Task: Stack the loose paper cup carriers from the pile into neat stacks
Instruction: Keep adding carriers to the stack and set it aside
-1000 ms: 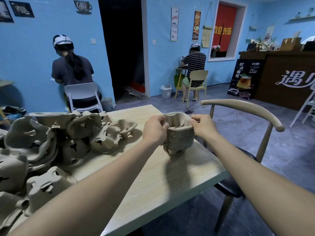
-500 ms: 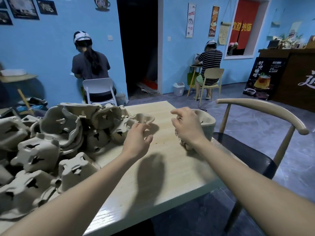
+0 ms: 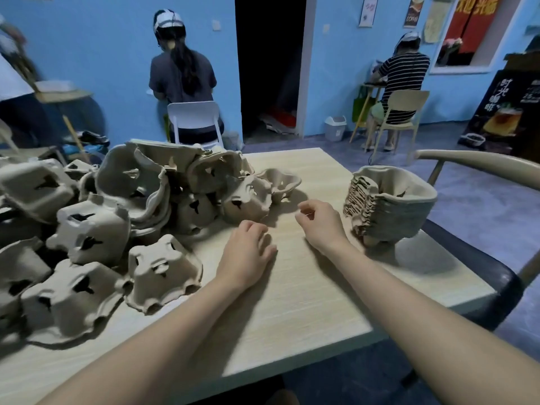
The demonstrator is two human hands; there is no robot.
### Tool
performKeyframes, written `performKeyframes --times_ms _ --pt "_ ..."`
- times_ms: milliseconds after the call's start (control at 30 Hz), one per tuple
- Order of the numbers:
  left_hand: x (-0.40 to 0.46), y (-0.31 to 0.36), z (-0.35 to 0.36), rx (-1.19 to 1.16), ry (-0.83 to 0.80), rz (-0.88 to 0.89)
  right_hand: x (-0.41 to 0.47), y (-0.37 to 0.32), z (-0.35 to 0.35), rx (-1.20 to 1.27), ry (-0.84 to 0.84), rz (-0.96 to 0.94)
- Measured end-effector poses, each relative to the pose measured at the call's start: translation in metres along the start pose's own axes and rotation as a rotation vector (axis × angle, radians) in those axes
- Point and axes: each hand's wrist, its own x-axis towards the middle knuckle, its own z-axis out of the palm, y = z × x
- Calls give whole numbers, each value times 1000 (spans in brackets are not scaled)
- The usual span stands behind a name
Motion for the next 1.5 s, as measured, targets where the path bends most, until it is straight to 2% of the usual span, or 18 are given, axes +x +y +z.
performKeyframes --times_ms 367,633,867,1000,1133,1300,1500 --pt "-1 -8 6 16 51 20 38 -19 57 439 -76 188" --pt "-1 -7 7 19 60 8 40 -24 57 656 -99 333" --pt "-3 -5 5 31 63 0 28 -24 33 587 61 334" --pt "-5 -4 2 -47 73 9 17 -21 18 517 121 298" --pt "-8 3 -5 -157 193 44 9 -19 1 438 164 243" --pt "-4 20 -25 -297 299 89 -3 -23 -12 352 152 166" --pt "4 32 -47 -352 247 -10 -27 -48 -24 367 -7 24"
